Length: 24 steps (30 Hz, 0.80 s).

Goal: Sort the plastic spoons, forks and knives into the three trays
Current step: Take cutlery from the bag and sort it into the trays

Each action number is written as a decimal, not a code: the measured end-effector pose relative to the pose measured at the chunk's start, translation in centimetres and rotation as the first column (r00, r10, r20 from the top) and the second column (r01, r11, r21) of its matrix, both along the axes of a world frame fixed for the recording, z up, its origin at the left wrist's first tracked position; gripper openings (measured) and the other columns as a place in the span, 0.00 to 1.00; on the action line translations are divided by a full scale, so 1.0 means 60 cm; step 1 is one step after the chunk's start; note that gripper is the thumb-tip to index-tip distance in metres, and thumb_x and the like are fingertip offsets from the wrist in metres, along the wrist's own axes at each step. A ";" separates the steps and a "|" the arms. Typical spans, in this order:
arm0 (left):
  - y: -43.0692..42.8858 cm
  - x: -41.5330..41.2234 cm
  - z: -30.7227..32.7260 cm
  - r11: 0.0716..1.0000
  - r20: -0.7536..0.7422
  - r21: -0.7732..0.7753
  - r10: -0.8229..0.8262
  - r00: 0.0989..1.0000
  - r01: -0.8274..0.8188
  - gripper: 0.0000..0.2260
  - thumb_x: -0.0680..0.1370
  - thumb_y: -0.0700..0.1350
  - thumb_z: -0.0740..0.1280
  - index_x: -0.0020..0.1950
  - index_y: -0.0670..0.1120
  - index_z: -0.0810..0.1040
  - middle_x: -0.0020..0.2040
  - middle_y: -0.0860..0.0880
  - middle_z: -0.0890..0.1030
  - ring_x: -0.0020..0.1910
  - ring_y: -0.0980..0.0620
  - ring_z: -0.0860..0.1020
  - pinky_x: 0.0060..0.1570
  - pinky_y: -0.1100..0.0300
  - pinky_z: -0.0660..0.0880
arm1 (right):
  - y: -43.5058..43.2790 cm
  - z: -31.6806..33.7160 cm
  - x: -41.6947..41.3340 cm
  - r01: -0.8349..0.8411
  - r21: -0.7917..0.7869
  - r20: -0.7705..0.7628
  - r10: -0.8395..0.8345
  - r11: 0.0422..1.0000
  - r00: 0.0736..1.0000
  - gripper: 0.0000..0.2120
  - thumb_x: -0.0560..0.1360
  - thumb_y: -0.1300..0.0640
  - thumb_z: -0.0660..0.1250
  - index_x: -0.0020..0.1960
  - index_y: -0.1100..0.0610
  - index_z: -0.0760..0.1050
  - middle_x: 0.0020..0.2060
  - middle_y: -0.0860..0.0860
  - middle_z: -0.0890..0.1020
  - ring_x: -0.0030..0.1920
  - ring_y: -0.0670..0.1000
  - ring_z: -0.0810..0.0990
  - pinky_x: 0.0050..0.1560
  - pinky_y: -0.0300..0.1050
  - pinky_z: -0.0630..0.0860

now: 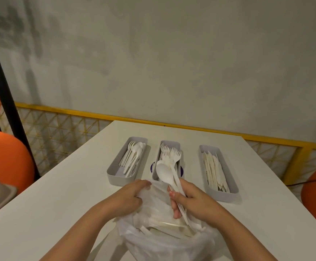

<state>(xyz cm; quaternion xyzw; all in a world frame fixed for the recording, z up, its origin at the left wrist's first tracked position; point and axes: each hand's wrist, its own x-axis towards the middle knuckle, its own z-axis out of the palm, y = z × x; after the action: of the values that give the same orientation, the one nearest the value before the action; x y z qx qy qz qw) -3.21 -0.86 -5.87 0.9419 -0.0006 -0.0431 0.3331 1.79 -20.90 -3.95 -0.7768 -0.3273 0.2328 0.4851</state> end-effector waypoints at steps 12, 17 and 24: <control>-0.043 0.007 0.038 0.920 0.339 -0.386 0.211 0.917 -0.069 0.11 0.79 0.51 0.59 0.51 0.49 0.80 0.54 0.54 0.77 0.57 0.58 0.75 0.58 0.67 0.68 | 0.024 0.030 -0.001 0.012 0.205 -0.143 0.018 0.979 0.990 0.09 0.81 0.59 0.56 0.60 0.60 0.69 0.33 0.52 0.77 0.28 0.49 0.77 0.37 0.43 0.76; -0.075 0.004 0.052 0.632 0.076 -0.774 0.154 0.985 -0.039 0.19 0.77 0.56 0.61 0.49 0.41 0.79 0.31 0.41 0.80 0.36 0.47 0.81 0.50 0.59 0.75 | 0.042 0.040 -0.013 -0.061 0.210 -0.140 0.091 0.976 0.986 0.09 0.82 0.58 0.55 0.59 0.57 0.69 0.32 0.53 0.76 0.28 0.48 0.77 0.41 0.47 0.76; -0.077 0.017 0.051 0.337 -0.055 -0.932 0.243 0.968 -0.137 0.15 0.79 0.48 0.60 0.54 0.38 0.78 0.44 0.38 0.82 0.41 0.42 0.78 0.36 0.53 0.76 | 0.043 0.033 -0.008 0.034 0.079 -0.067 -0.028 0.996 0.997 0.14 0.82 0.53 0.53 0.63 0.55 0.70 0.40 0.52 0.81 0.39 0.52 0.82 0.46 0.46 0.80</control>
<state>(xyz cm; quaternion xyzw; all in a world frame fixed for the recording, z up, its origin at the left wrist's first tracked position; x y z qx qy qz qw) -2.18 -5.49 -2.83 0.5830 0.0693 0.0480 0.8081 1.34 -18.30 -1.95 -0.7536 -0.3082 0.2374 0.5298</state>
